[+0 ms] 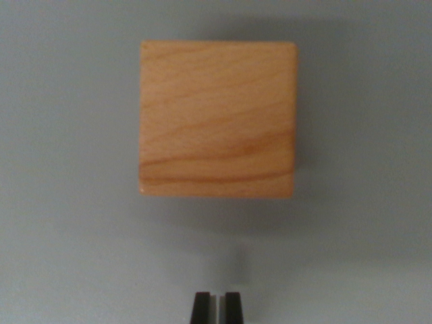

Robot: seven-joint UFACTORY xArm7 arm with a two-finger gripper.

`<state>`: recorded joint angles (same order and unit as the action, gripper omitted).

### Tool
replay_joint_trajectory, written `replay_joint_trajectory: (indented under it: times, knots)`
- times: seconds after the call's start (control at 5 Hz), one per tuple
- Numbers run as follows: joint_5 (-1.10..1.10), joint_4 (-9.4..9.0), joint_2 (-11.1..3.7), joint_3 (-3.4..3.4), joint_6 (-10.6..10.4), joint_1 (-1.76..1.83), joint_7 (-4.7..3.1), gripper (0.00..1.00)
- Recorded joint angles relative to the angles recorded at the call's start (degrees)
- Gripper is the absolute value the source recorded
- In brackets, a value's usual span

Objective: Push wooden cube

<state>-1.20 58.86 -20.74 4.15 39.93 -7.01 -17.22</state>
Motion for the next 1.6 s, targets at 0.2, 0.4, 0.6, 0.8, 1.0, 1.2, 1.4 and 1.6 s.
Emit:
replay_joint_trajectory:
  times: [0.2, 0.4, 0.6, 0.8, 1.0, 1.2, 1.4, 1.6]
  knots:
    - [0.00, 0.10, -0.06, 0.00, 0.04, 0.00, 0.01, 1.00]
    - [0.00, 0.10, -0.06, 0.00, 0.04, 0.00, 0.01, 1.00]
    - [0.00, 0.69, -0.42, -0.03, 0.28, 0.01, 0.04, 1.00]
    - [0.00, 0.69, -0.42, -0.03, 0.28, 0.01, 0.04, 1.00]
    - [-0.01, 1.70, -1.03, -0.07, 0.68, 0.02, 0.11, 1.00]
    - [-0.01, 1.70, -1.03, -0.07, 0.68, 0.02, 0.11, 1.00]
    - [-0.02, 3.17, -1.91, -0.13, 1.26, 0.03, 0.21, 1.00]
    - [-0.02, 3.17, -1.91, -0.13, 1.26, 0.03, 0.21, 1.00]
